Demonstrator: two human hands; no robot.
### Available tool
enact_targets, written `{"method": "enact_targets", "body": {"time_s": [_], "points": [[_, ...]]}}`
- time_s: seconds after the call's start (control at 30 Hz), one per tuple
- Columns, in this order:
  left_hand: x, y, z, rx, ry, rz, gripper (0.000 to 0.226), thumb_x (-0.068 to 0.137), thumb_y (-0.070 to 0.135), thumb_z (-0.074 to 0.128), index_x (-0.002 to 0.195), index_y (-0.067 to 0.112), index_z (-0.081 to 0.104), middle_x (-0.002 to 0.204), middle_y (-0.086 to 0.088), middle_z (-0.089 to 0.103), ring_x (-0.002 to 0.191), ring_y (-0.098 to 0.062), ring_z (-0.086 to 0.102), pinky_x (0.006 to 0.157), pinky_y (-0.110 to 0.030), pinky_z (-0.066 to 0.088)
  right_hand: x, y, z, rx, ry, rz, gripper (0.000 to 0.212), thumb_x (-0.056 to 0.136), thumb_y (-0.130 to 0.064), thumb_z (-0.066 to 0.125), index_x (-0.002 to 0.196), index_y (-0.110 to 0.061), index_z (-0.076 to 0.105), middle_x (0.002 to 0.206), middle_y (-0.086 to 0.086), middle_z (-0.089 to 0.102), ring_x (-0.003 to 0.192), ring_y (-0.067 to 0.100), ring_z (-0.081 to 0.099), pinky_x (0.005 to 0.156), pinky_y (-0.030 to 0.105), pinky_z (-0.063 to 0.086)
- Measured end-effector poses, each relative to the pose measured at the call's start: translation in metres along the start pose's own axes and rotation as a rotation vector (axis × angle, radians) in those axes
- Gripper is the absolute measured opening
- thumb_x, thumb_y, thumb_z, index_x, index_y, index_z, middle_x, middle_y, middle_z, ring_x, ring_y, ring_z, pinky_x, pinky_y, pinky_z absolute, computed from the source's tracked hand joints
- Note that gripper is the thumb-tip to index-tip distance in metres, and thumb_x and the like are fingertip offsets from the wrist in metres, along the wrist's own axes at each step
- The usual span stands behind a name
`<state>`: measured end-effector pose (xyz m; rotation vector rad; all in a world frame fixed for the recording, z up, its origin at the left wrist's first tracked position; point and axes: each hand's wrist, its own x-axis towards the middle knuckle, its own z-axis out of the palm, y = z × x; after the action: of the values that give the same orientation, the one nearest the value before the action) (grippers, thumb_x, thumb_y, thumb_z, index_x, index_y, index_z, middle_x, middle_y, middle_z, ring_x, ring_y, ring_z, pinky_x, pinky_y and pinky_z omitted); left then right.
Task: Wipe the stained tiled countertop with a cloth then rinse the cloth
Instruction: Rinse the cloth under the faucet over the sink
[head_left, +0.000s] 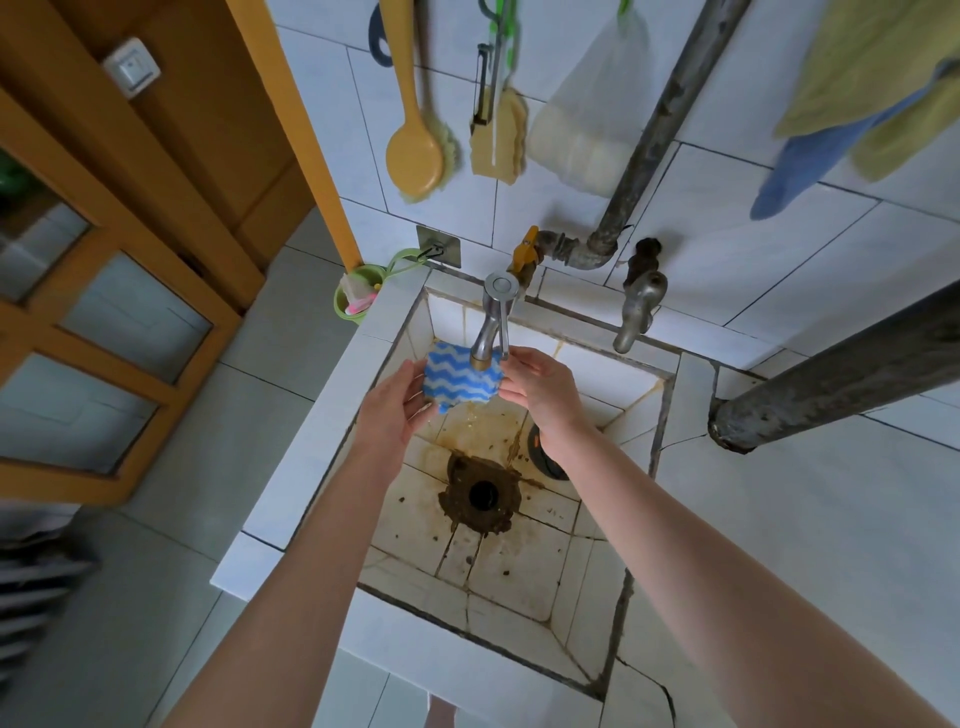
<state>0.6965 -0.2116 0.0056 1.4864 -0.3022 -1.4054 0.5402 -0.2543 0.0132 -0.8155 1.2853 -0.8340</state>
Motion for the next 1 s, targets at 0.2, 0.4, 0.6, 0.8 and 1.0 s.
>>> {"method": "enact_targets", "body": {"time_s": [0.2, 0.4, 0.6, 0.8, 1.0], "points": [[-0.001, -0.005, 0.012, 0.024, -0.024, -0.026, 0.034, 0.099, 0.031, 0.037, 0.103, 0.012, 0.064, 0.095, -0.003, 0.070, 0.086, -0.014, 0.068, 0.065, -0.019, 0.055, 0.001, 0.005, -0.017, 0.018, 0.039, 0.016, 0.018, 0.093, -0.015, 0.058, 0.108, -0.006, 0.062, 0.110, 0.012, 0.066, 0.102, 0.027, 0.065, 0.075, 0.022, 0.055], [0.002, -0.009, 0.028, 0.004, -0.049, -0.055, 0.042, 0.099, 0.037, 0.033, 0.102, 0.009, 0.065, 0.096, -0.006, 0.070, 0.086, -0.016, 0.068, 0.068, -0.022, 0.057, -0.001, 0.002, -0.034, 0.054, 0.075, 0.006, 0.030, 0.091, -0.018, 0.059, 0.116, -0.001, 0.060, 0.115, 0.015, 0.065, 0.101, 0.025, 0.064, 0.073, 0.019, 0.056], [-0.002, -0.009, 0.043, -0.055, -0.048, -0.074, 0.039, 0.098, 0.036, 0.036, 0.088, 0.009, 0.062, 0.072, -0.001, 0.070, 0.064, -0.009, 0.068, 0.062, -0.021, 0.057, -0.005, -0.002, -0.046, 0.078, 0.082, -0.016, 0.024, 0.091, -0.019, 0.060, 0.110, -0.004, 0.061, 0.112, 0.014, 0.065, 0.098, 0.023, 0.065, 0.069, 0.016, 0.056], [-0.001, -0.013, 0.035, 0.039, -0.029, -0.102, 0.033, 0.099, 0.030, 0.038, 0.102, 0.007, 0.062, 0.091, -0.005, 0.068, 0.084, -0.016, 0.066, 0.074, -0.025, 0.056, -0.006, 0.003, -0.039, -0.010, 0.049, -0.101, 0.010, 0.091, -0.012, 0.059, 0.100, -0.009, 0.064, 0.100, 0.009, 0.066, 0.093, 0.021, 0.064, 0.075, 0.021, 0.056], [-0.004, -0.011, 0.018, 0.120, 0.020, -0.161, 0.036, 0.097, 0.028, 0.044, 0.115, 0.000, 0.055, 0.112, -0.014, 0.058, 0.101, -0.027, 0.062, 0.071, -0.031, 0.058, -0.008, 0.013, -0.014, -0.228, -0.017, -0.265, 0.014, 0.090, -0.005, 0.059, 0.095, -0.012, 0.070, 0.087, -0.009, 0.068, 0.082, 0.001, 0.063, 0.075, 0.015, 0.051]]}}
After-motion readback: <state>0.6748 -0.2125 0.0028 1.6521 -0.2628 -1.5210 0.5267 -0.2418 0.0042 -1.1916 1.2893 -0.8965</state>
